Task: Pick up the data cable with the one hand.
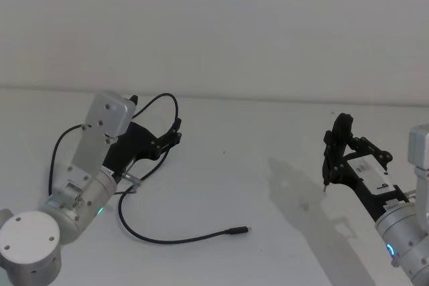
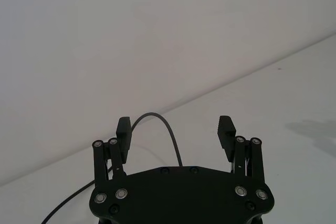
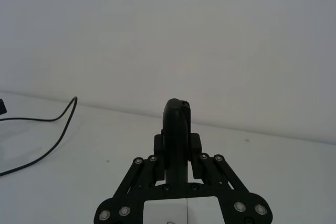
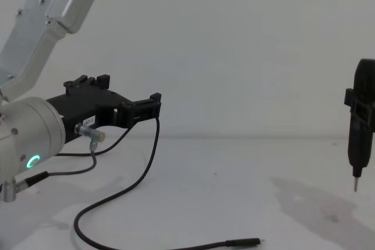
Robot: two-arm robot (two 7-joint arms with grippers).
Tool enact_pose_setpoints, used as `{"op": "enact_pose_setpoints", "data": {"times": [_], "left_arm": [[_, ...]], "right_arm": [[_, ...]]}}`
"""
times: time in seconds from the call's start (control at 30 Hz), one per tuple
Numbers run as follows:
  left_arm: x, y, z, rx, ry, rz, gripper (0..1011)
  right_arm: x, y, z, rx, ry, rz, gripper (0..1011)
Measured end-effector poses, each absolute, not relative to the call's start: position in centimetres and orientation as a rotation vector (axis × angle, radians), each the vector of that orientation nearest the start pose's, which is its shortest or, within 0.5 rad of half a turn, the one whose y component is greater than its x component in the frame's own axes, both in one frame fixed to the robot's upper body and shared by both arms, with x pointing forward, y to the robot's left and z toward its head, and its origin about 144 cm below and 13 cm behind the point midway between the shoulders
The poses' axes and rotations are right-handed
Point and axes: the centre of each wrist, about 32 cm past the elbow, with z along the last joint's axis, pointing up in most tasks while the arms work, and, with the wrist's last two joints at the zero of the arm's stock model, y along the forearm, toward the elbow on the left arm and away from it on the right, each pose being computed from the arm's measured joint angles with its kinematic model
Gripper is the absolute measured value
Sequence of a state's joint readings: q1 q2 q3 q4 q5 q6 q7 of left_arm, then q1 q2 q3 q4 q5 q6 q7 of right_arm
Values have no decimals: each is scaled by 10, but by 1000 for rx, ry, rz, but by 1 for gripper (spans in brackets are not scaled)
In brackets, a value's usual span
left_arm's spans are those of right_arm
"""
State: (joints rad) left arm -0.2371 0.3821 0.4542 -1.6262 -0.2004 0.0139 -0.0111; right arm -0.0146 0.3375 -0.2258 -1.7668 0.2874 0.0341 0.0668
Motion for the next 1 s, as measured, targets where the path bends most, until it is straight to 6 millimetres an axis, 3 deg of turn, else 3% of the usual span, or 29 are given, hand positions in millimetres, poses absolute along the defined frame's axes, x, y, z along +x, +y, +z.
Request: {"op": "enact_pose_setpoints", "data": {"times": [0.5,1.0], "left_arm": [[489,207,1210,83,-288,1026,1001],[491,237,1226,151,-307,806,1001]], "right_arm": [[443,-237,1189,26,-75,-1229,268],[443,-237,1189,26,-75,-1229,268]]}}
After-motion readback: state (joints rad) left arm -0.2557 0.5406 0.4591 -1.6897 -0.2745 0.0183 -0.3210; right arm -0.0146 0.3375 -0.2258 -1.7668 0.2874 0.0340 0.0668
